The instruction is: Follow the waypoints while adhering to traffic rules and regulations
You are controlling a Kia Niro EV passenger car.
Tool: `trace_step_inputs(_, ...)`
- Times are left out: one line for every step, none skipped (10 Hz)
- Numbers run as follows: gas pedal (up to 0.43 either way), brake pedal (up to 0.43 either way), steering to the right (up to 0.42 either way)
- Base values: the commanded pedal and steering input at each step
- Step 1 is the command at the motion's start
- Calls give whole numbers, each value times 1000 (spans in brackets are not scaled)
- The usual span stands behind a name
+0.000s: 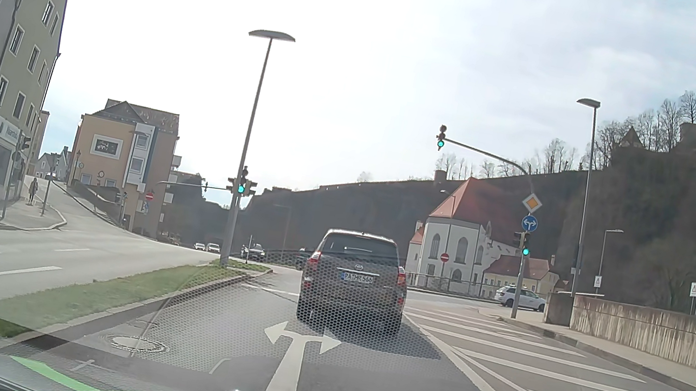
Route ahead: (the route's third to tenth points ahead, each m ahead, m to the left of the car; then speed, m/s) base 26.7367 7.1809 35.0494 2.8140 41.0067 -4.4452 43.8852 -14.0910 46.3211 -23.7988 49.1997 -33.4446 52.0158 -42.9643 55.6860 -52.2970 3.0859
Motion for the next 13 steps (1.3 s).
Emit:
trace_step_inputs(429,0,-9)
trace_step_inputs(429,0,-8)
trace_step_inputs(429,0,-8)
trace_step_inputs(429,0,-7)
trace_step_inputs(429,0,-8)
trace_step_inputs(429,0,-8)
trace_step_inputs(429,0,-8)
trace_step_inputs(429,0,-8)
trace_step_inputs(429,0,-9)
trace_step_inputs(429,0,-10)
trace_step_inputs(421,0,-10)
trace_step_inputs(421,0,-11)
trace_step_inputs(409,0,-14)
